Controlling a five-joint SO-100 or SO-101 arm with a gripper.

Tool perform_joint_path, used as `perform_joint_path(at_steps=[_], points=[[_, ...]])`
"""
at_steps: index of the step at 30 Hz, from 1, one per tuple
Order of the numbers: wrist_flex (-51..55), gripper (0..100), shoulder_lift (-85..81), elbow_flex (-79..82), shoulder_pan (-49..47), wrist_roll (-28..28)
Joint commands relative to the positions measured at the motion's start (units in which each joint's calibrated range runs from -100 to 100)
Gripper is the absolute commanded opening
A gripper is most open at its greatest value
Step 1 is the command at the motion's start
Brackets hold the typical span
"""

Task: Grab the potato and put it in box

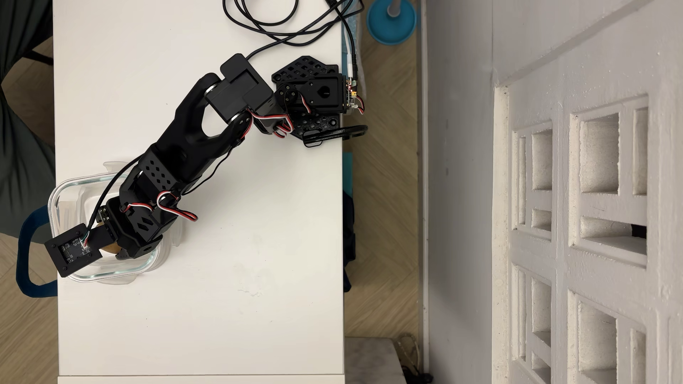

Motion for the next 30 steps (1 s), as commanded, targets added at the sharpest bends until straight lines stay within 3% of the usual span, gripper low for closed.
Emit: perform_joint_path(at_steps=[1, 13, 19, 23, 30], points=[[-0.74, 29, -0.57, -2.77, 0.20, -0.08], [-0.65, 28, -1.51, -3.55, -0.26, -0.33], [6.85, 13, -7.30, -10.83, -1.18, -4.20], [13.12, 11, -13.44, -11.01, -2.24, -6.19], [15.83, 10, -25.28, -3.03, -17.94, -6.57]])
